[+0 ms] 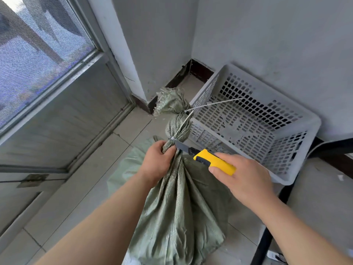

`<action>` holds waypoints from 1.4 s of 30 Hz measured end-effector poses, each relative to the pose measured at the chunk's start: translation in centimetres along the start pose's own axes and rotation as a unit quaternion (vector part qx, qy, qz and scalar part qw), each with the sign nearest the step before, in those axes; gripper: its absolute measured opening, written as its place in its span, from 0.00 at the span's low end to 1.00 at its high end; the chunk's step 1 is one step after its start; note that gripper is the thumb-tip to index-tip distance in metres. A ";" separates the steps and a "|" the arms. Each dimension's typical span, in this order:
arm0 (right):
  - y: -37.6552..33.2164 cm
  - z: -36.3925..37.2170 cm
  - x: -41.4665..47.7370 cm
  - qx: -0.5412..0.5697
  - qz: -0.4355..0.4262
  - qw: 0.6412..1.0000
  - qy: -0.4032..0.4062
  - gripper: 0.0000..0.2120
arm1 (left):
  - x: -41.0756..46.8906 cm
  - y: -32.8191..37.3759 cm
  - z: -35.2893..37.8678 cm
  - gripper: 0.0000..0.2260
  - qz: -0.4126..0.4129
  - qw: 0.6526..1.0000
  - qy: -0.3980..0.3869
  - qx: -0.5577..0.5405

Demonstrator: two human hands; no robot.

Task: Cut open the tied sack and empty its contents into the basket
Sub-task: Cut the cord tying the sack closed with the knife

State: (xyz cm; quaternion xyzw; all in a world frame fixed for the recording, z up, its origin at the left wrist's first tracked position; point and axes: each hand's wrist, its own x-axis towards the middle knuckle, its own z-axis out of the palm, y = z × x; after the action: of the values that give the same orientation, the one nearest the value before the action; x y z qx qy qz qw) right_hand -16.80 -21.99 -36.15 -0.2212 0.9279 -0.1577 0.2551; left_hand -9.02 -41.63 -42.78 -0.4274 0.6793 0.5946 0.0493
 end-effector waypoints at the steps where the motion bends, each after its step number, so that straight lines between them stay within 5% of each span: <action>1: 0.0 0.0 0.0 -0.006 0.001 1.000 0.001 0.20 | 0.0 0.0 0.1 0.08 0.002 1.000 0.001 0.002; 15: -0.7 0.1 0.1 -0.011 0.006 1.000 0.005 0.15 | 0.4 -0.6 0.3 0.10 0.002 1.000 0.002 -0.012; 25: -1.4 2.3 -0.8 -0.054 0.022 0.991 0.118 0.19 | 0.7 0.0 0.6 0.13 -0.033 0.999 -0.025 -0.027; 29: -1.6 2.8 -0.5 -0.032 0.048 0.993 0.106 0.21 | 0.9 0.6 0.7 0.06 -0.074 0.989 -0.041 -0.124; 42: -2.8 4.9 -1.2 0.013 0.113 0.983 0.141 0.17 | 1.4 0.9 1.2 0.12 -0.135 0.957 -0.021 -0.256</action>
State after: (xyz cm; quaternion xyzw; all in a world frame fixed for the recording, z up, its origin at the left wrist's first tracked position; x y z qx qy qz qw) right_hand -12.31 -24.66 -38.58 -0.0870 0.9714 -0.1697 0.1413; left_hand -11.01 -41.39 -43.27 -0.5009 0.4390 0.7452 0.0326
